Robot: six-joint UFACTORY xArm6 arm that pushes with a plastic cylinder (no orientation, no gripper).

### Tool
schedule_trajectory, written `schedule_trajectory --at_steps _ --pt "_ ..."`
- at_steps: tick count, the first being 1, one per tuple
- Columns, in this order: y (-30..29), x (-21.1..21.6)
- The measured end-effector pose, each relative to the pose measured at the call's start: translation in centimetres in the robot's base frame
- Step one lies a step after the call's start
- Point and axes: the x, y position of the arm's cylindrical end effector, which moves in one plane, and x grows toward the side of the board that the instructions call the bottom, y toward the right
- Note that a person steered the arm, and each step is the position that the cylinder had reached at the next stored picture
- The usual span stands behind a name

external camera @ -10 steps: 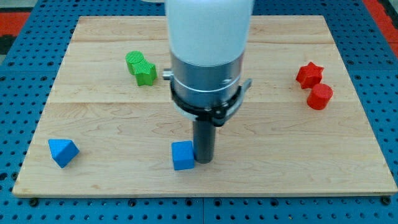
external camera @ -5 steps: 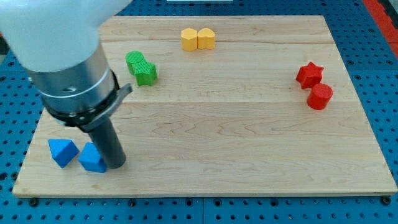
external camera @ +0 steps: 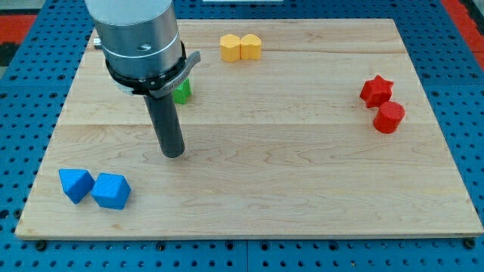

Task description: Move the blue cube to the right of the triangle

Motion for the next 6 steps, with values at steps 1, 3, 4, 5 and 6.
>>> schedule_trajectory --at_steps 1,3,4,5,6 --pt "0.0 0.0" --pt "0.0 0.13" --pt "0.0 0.42" --pt "0.0 0.58" --pt "0.0 0.66"
